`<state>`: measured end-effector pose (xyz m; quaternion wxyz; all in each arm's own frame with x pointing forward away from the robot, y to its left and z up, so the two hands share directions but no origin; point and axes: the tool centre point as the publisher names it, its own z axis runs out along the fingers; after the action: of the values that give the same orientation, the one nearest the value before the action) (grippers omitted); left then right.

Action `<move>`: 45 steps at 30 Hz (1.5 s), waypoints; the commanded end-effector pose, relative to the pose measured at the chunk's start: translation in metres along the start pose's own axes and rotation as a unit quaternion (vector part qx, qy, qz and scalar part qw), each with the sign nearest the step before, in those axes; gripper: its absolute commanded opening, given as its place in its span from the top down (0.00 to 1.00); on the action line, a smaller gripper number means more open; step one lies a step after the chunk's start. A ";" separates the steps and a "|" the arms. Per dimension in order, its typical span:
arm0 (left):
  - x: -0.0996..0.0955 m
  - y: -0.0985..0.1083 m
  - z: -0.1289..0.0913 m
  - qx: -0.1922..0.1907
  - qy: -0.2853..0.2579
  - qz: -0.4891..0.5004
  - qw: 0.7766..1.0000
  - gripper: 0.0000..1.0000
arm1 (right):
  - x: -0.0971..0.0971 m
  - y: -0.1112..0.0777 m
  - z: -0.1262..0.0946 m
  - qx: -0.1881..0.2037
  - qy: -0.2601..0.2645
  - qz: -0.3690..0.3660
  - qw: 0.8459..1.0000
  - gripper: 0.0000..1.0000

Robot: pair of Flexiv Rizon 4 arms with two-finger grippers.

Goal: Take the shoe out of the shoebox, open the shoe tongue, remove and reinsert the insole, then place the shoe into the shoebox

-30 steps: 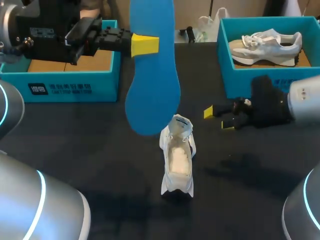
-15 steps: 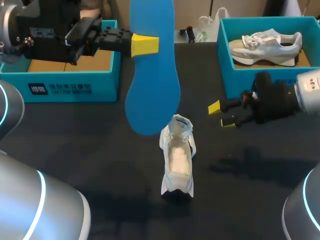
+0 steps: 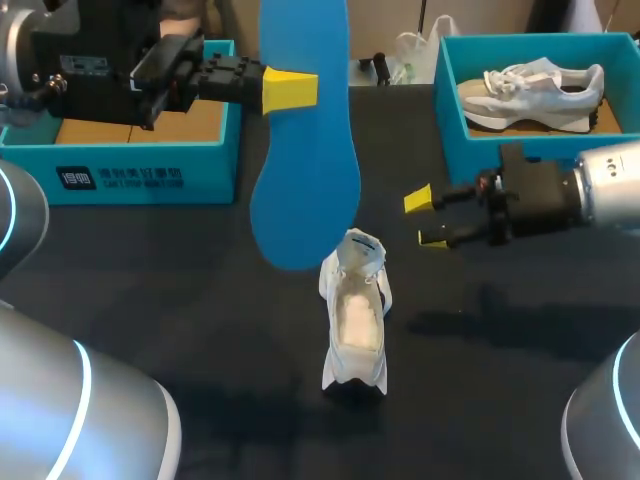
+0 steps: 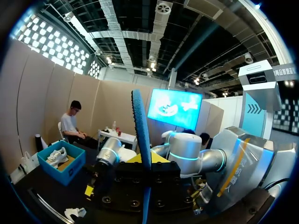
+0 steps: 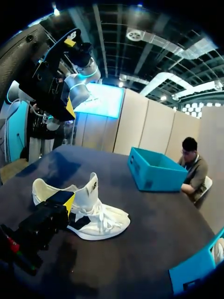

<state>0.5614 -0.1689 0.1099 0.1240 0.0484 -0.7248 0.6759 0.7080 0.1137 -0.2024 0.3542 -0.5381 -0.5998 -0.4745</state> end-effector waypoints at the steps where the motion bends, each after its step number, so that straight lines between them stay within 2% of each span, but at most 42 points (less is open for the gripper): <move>1: -0.002 -0.001 0.001 -0.001 0.001 0.000 1.000 1.00 | 0.006 0.002 0.004 0.003 0.005 0.001 1.000 0.00; 7: -0.002 -0.001 0.001 -0.001 0.001 0.000 1.000 1.00 | 0.011 0.000 0.002 -0.011 0.038 0.017 0.999 0.00; 13: -0.002 -0.001 0.001 -0.001 0.001 0.000 1.000 1.00 | 0.011 0.000 0.002 -0.011 0.040 0.019 0.999 0.00; 20: -0.026 -0.006 0.000 0.031 0.013 0.152 0.988 1.00 | 0.011 0.000 0.002 -0.011 0.040 0.019 0.999 0.00; 22: -0.033 -0.009 -0.001 0.042 0.017 0.249 0.967 1.00 | 0.011 0.000 0.002 -0.011 0.040 0.019 0.999 0.00; 24: -0.034 -0.005 -0.004 0.043 0.025 0.377 0.925 1.00 | 0.011 0.000 0.002 -0.011 0.040 0.019 0.999 0.00; 26: -0.037 0.001 -0.005 0.005 0.010 0.480 0.877 1.00 | 0.011 0.000 0.002 -0.011 0.040 0.019 0.999 0.00; 36: -0.037 0.001 -0.005 0.005 0.010 0.480 0.877 1.00 | 0.011 0.000 0.002 -0.011 0.040 0.019 0.999 0.00; 37: -0.039 0.003 -0.006 0.011 0.010 0.510 0.860 1.00 | 0.011 0.000 0.002 -0.011 0.040 0.019 0.999 0.00; 38: -0.040 0.004 -0.008 0.023 0.015 0.521 0.853 1.00 | 0.011 0.000 0.002 -0.011 0.040 0.019 0.999 0.00; 41: -0.049 0.014 -0.012 0.057 0.034 0.621 0.781 1.00 | 0.011 0.000 0.002 -0.011 0.040 0.019 0.999 0.00; 43: -0.058 0.026 -0.013 0.030 0.055 0.690 0.721 1.00 | 0.011 0.000 0.002 -0.011 0.040 0.019 0.999 0.00; 44: -0.064 0.033 -0.013 0.010 0.062 0.705 0.707 1.00 | 0.011 0.000 0.002 -0.011 0.040 0.019 0.999 0.00; 45: -0.064 0.033 -0.013 0.010 0.062 0.705 0.707 1.00 | 0.011 0.000 0.002 -0.011 0.040 0.019 0.999 0.00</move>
<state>0.6101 -0.1616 0.0802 -0.1975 -0.3093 -0.6561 0.6594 0.7066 0.1172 -0.1929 0.3819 -0.5331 -0.5694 -0.4957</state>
